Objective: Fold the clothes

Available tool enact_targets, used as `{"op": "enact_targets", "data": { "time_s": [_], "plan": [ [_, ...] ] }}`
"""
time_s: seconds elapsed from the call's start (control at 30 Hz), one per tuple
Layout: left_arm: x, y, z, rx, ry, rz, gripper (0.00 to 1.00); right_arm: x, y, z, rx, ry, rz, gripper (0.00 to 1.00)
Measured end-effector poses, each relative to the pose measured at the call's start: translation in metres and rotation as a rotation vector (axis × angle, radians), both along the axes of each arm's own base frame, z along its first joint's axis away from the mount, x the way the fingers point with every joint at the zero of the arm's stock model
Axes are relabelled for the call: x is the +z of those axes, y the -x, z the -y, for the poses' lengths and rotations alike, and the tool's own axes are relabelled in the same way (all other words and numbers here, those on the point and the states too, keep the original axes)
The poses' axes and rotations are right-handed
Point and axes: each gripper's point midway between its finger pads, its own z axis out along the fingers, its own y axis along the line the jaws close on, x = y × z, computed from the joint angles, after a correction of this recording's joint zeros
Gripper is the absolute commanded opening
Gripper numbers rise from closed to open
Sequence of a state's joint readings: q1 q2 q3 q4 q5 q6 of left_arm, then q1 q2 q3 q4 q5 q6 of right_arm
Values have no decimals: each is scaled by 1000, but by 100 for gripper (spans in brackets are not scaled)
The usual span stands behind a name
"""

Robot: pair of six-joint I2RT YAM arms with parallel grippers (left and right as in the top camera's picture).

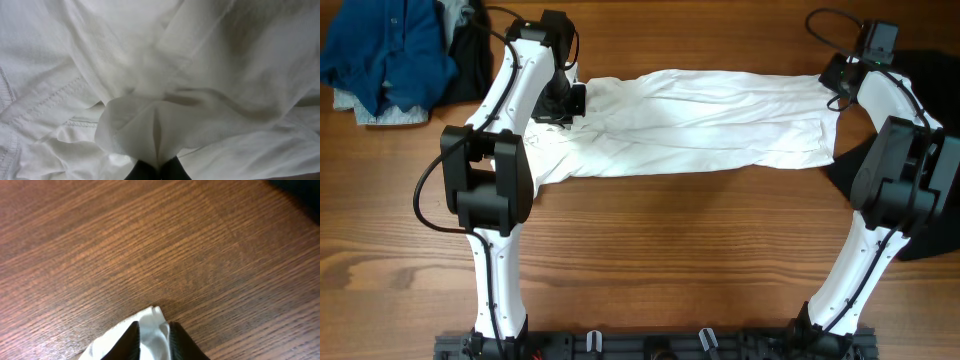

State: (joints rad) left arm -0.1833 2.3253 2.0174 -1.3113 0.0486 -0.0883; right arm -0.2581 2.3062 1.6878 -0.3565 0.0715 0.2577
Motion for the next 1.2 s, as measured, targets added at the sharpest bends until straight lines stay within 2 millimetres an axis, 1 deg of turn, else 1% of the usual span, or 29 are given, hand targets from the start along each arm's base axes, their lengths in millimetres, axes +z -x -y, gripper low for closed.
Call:
{"op": "enact_targets", "data": {
  "time_s": [0.03,0.13,0.43,0.6,0.7,0.8,0.87,0.9,1.03,1.07,1.1,1.13,1.17,1.2],
  "plan": [
    [0,0,0,0,0,0,4,-2,0,0,-3,-3,-3,5],
    [0,0,0,0,0,0,4,-7,0,-1,-1,-7,-6,4],
    [0,-4,1,0,3,15,4,-7,-1,-1,2,-6,-6,4],
    [0,-6,1,0,4,23,4,-2,3,-8,38,-37,-50,4],
    [0,-6,1,0,4,23,4,8,2,-11,68,-43,-62,4],
    [0,-6,1,0,4,23,4,26,0,-13,95,-41,-56,4],
    [0,-6,1,0,5,26,4,37,2,-14,109,-34,-55,4],
    [0,-7,1,0,5,29,4,49,6,-15,123,-28,-59,4],
    [0,-9,2,0,7,37,4,69,15,-18,145,-20,-67,4],
    [0,-9,2,0,7,36,4,72,16,-18,148,-18,-69,9],
    [0,-9,2,0,7,37,4,75,17,-19,155,-14,-69,37],
    [0,-9,2,0,7,36,4,76,17,-19,161,-10,-69,69],
    [0,-9,2,0,7,37,4,76,17,-19,177,-1,-70,82],
    [0,-9,2,0,7,36,4,76,15,-19,188,6,-66,85]
  ]
}}
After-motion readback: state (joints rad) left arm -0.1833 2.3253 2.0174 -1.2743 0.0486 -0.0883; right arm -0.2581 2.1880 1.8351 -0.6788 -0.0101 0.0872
